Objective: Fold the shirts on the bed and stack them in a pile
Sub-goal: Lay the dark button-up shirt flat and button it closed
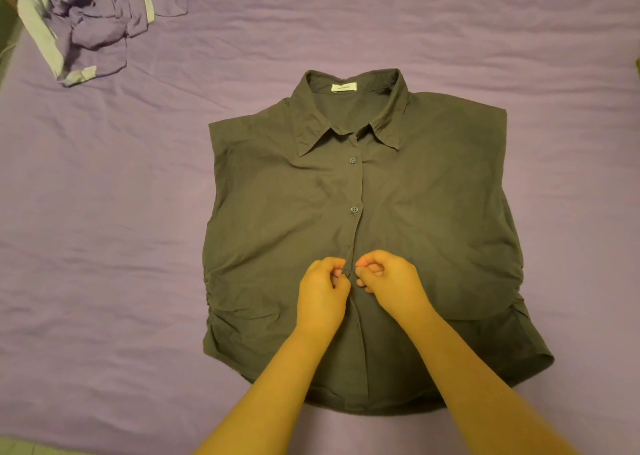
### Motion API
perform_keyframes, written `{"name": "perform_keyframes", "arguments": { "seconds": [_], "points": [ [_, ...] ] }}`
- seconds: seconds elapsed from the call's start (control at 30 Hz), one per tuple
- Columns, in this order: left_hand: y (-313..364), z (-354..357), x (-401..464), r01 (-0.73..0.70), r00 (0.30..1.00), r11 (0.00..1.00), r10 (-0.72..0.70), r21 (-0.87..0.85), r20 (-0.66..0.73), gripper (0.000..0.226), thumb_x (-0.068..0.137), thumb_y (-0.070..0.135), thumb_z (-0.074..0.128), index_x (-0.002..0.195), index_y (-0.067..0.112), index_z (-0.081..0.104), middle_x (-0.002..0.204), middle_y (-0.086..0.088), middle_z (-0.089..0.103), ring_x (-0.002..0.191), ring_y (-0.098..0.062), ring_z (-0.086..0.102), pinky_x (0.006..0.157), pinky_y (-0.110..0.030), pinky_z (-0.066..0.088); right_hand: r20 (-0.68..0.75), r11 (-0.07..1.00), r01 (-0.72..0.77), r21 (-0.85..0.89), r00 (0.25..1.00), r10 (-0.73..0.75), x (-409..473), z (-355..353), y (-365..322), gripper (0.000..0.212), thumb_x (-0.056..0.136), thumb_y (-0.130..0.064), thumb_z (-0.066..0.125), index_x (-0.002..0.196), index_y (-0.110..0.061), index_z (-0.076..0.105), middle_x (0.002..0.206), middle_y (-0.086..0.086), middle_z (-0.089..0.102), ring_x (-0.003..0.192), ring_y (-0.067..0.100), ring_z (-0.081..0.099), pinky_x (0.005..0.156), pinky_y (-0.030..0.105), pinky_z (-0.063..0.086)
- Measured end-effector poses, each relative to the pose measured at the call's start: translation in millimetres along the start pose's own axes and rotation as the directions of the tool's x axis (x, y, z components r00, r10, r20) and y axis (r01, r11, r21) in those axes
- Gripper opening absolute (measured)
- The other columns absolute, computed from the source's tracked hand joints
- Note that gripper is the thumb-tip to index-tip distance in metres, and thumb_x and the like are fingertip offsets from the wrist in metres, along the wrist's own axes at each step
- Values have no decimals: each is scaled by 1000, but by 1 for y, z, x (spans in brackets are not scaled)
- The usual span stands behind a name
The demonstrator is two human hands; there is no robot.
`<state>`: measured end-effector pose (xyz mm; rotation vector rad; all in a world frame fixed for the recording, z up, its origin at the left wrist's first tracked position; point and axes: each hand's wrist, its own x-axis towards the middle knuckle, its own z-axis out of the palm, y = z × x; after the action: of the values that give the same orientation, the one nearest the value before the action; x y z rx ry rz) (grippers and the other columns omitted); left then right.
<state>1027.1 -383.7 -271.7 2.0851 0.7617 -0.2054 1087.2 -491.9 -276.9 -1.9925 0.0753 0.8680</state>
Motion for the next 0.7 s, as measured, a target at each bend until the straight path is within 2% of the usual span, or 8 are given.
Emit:
{"name": "perform_keyframes", "arguments": {
  "seconds": [0.1,0.3,0.37,0.47,0.63,0.7],
  "points": [
    [1,-1,-2,62,998,990,-60,-129,18,20,88,2,55,102,14,62,81,6,54,68,-4,50,66,-8,41,-16,1000,9,27,1000,-8,-3,0,-3,10,88,-7,59,83,-15,63,69,0,63,68,11,60,73,27,52],
    [3,-5,-4,178,984,937,-164,-301,71,20,88,3,58,96,20,60,79,2,59,73,-12,55,75,-28,51,-18,999,27,-23,999,-28,-4,1,-7,4,87,-9,60,88,-12,62,78,9,65,80,23,63,78,34,53],
    [4,-5,-4,195,981,925,-177,-327,84,18,89,4,58,100,18,63,81,2,61,75,-11,57,76,-29,52,-13,1000,23,-16,1000,-23,-4,0,-7,6,88,-8,58,89,-12,63,76,6,64,77,20,63,78,33,53],
    [7,-7,-2,244,969,897,-213,-368,123,13,93,13,56,100,14,67,80,1,65,72,-8,59,69,-24,53,8,1000,1,31,1000,-1,-3,-2,-6,9,89,-8,56,89,-14,63,73,2,63,72,13,61,78,31,52],
    [11,-7,2,248,968,898,-214,-363,132,6,89,19,61,86,17,67,74,1,65,68,-10,60,69,-32,56,7,999,25,-27,1000,-24,-4,1,-4,13,92,-8,51,96,-11,64,75,2,60,76,15,59,77,30,51],
    [12,-7,3,240,969,902,-202,-359,140,8,86,21,66,88,13,64,72,2,63,68,-9,60,65,-27,55,10,997,51,-54,999,-50,-5,1,-4,14,93,-8,50,96,-11,63,78,3,61,77,16,59,74,28,51]
  ]
}}
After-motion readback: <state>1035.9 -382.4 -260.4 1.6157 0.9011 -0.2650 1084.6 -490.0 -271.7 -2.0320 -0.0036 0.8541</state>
